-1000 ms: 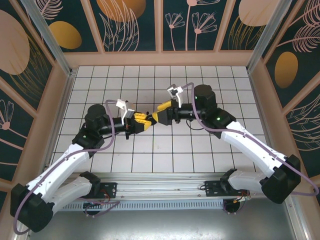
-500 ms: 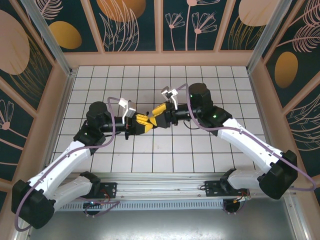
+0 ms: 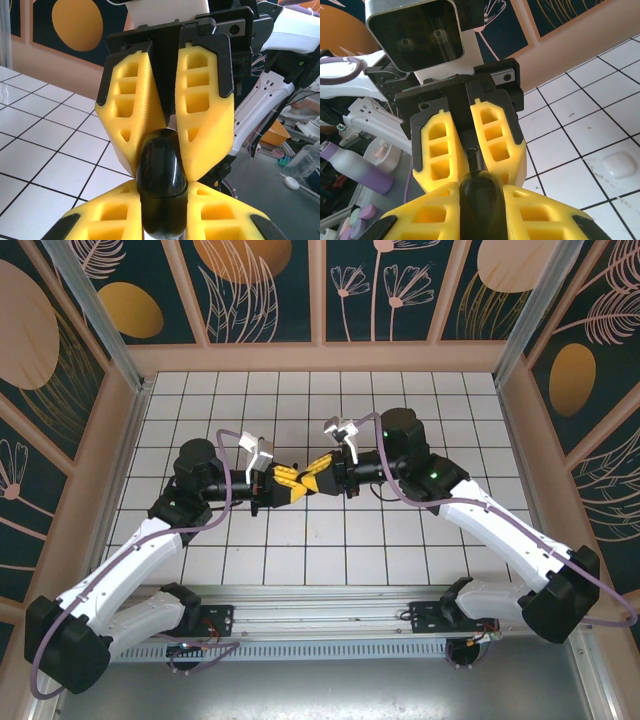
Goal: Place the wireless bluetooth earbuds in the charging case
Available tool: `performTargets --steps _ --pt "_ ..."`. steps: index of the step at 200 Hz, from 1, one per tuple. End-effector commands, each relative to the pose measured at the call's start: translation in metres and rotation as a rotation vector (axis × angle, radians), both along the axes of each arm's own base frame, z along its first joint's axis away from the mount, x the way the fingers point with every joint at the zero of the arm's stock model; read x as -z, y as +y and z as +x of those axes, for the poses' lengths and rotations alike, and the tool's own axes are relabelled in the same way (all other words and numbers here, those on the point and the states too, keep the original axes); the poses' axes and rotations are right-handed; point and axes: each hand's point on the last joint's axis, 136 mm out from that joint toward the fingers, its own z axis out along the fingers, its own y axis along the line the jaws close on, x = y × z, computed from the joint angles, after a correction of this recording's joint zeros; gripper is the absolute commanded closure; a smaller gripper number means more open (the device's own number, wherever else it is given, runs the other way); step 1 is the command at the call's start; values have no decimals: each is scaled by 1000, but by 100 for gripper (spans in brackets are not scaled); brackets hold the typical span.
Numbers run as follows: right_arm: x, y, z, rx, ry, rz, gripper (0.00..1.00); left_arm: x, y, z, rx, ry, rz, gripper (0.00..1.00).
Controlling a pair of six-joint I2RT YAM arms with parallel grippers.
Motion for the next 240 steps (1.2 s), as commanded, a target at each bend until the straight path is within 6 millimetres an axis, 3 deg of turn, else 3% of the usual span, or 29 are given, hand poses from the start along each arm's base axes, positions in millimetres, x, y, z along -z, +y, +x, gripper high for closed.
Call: performTargets --steps 1,22,44,103,205,240 --pt "-12 -7 12 72 -37 12 88 -22 4 -1 -39 -79 -32 72" --pt "-16 -9 12 77 -56 23 91 -19 8 2 -85 -84 -20 52" --pt "-18 -10 11 65 -62 26 91 -13 11 2 -100 -78 -13 46" --pt "-23 -6 5 12 -53 48 91 -10 1 -2 4 -30 -40 52" --pt "-26 1 2 -33 -47 65 91 -7 -4 -3 59 -18 -49 76" --pt "-23 5 -1 -58 -34 63 92 -11 -4 -4 62 -25 -58 76"
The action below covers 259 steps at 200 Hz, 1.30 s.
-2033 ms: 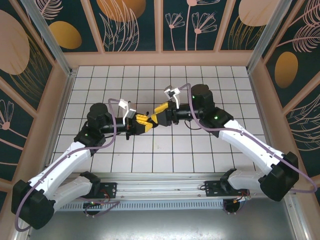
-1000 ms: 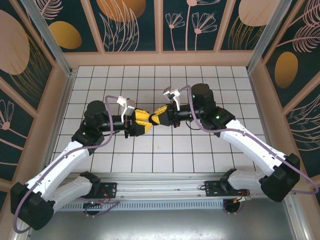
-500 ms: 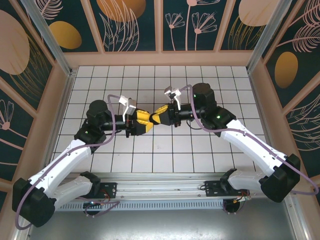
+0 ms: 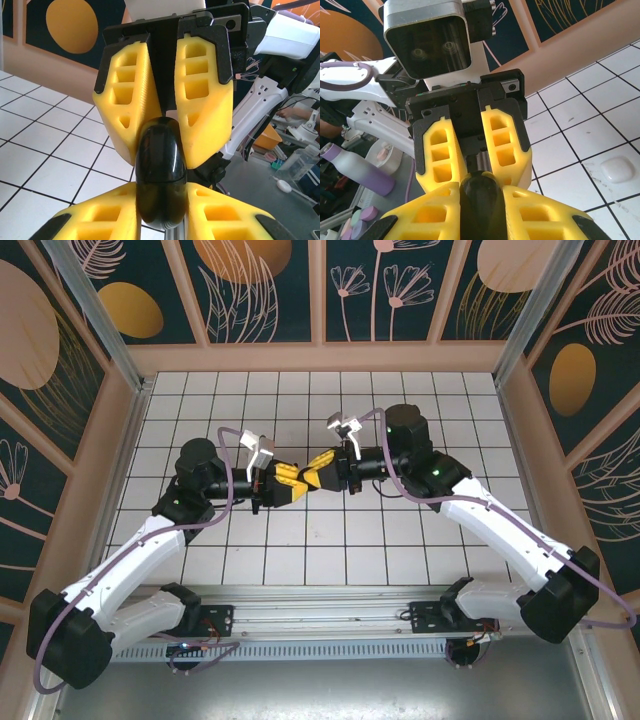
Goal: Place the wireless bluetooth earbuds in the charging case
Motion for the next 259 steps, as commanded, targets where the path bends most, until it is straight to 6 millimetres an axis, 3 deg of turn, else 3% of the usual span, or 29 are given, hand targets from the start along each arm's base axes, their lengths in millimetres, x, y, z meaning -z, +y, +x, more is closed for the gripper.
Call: performTargets --steps 1,55,85,96,111,128,155,191,235,259 --pt "-18 7 -4 -44 -33 46 92 -11 0 -6 36 -49 -34 76" --pt "-19 8 -4 -49 -35 54 92 -12 0 -8 45 -55 -41 73" --pt "-18 9 -3 -46 -29 48 91 -11 -1 -8 50 -54 -36 94" --pt "-18 9 0 -29 -30 45 83 -10 0 -7 44 -62 -30 100" --pt "-17 7 11 38 -31 32 67 -8 1 -8 34 -80 -20 100" --pt "-13 0 31 142 -16 10 57 -9 4 -12 29 -111 -24 100" --pt "2 -10 56 240 61 -15 55 -12 8 -20 36 -154 -32 100" --pt "13 -9 60 242 102 -27 52 -12 10 -19 4 -164 -32 100" --pt "8 -11 58 247 104 -18 48 -7 12 -9 -69 -161 -16 100" --pt "3 -21 68 326 102 -14 46 -2 16 -2 -130 -158 7 100"
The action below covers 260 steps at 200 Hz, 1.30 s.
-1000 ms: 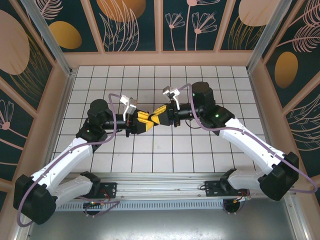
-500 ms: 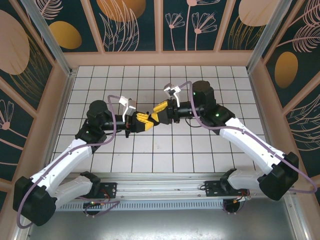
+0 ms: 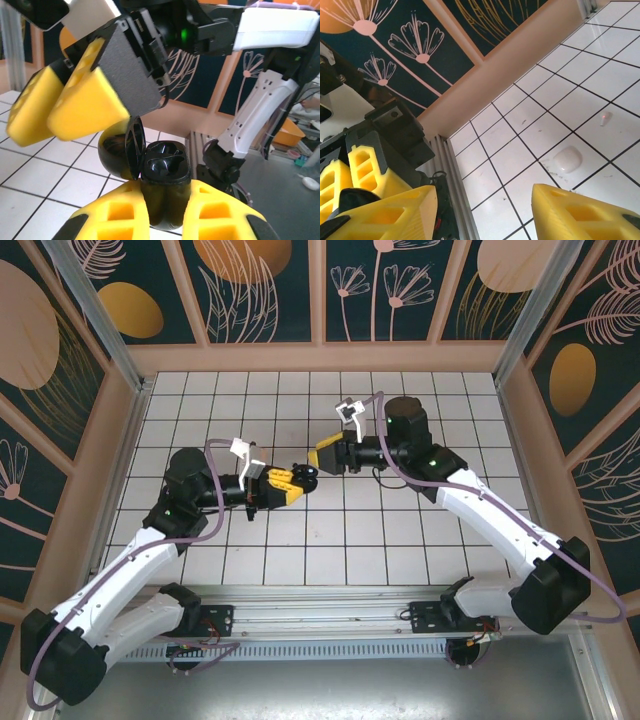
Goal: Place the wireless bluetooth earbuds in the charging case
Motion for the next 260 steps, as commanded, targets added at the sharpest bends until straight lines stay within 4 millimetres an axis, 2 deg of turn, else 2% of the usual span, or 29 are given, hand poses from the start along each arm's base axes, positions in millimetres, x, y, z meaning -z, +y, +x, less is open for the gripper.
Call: performTargets --steps 1,16,29,41,56,89,111,135,157,184,208,260 --pt "-12 -12 7 79 -15 19 46 4 4 6 -70 -28 14 100" --pt "-11 -23 22 172 4 11 46 7 7 9 -103 -27 26 100" --pt "-2 -35 42 286 53 -12 45 10 9 10 -124 -26 36 100" --pt "16 -45 62 407 134 -49 45 14 10 11 -138 -21 48 100" --pt "40 -43 78 467 242 -93 48 19 12 12 -155 -16 62 100" --pt "102 -20 109 500 480 -186 61 27 18 15 -202 -17 87 100" --pt "142 -3 125 552 565 -245 67 34 23 18 -245 -25 122 100" --pt "183 20 134 591 648 -303 70 41 29 21 -288 -38 154 100" --pt "212 45 136 607 679 -364 70 48 33 25 -331 -41 179 100" --pt "249 60 140 654 695 -452 70 64 41 36 -404 -15 239 100" --pt "265 61 145 703 709 -471 70 67 48 38 -453 -8 254 100" --pt "267 66 154 748 689 -466 68 76 61 38 -526 3 270 100"
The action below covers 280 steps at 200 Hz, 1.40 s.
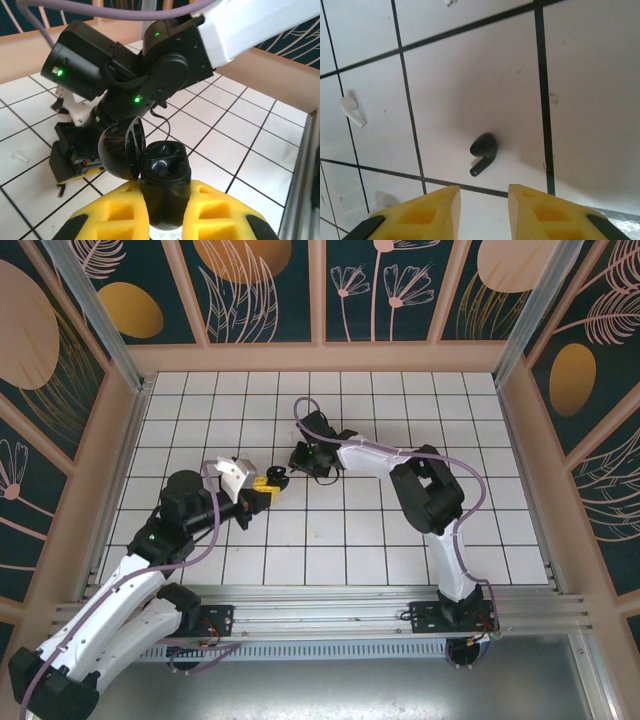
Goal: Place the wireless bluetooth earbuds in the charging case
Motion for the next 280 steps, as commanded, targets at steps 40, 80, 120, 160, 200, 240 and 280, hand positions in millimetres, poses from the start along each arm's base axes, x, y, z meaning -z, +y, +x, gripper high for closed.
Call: performTargets --steps 40,80,120,160,200,240,280 --pt "1 6 20 60 -27 -45 66 10 6 3 -43 4 23 100" --pt "10 4 20 70 -20 -105 67 15 4 4 -35 12 32 100" --pt "20 5 17 61 1 -127 67 17 4 4 -34 11 31 100" --pt "26 10 18 49 8 -143 69 18 4 3 -30 7 36 100" --pt "29 14 20 23 3 -176 76 20 5 3 -32 7 41 100" --pt "35 17 15 -12 13 -228 76 19 6 3 -36 4 42 100" --pt "40 16 6 -46 16 -280 73 19 6 3 -37 0 42 100"
